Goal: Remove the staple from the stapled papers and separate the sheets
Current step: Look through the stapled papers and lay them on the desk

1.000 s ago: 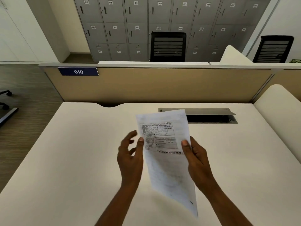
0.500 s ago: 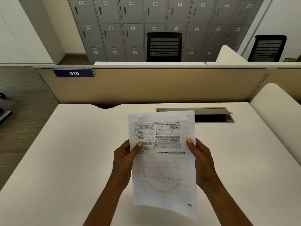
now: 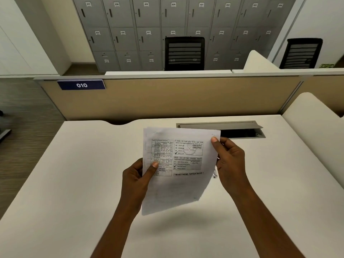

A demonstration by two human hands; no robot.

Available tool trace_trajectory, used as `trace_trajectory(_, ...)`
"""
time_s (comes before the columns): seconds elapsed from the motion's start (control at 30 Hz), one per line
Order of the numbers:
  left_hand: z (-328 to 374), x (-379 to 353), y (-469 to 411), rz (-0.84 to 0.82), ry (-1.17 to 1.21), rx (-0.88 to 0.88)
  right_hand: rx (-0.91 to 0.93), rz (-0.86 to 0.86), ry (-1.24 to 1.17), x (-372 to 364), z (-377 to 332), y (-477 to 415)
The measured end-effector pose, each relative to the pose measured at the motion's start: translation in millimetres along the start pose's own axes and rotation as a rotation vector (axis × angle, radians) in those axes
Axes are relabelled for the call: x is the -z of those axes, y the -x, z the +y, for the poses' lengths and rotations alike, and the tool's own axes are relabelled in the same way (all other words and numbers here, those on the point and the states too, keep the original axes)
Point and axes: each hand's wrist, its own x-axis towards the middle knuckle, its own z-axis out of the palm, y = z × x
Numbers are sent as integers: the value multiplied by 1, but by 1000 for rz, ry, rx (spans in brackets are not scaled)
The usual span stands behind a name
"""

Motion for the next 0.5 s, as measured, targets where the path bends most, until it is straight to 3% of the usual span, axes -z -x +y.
trace_trajectory(0.5,-5,-1,7,5,11,19,-27,60,-14,-2,6,-5)
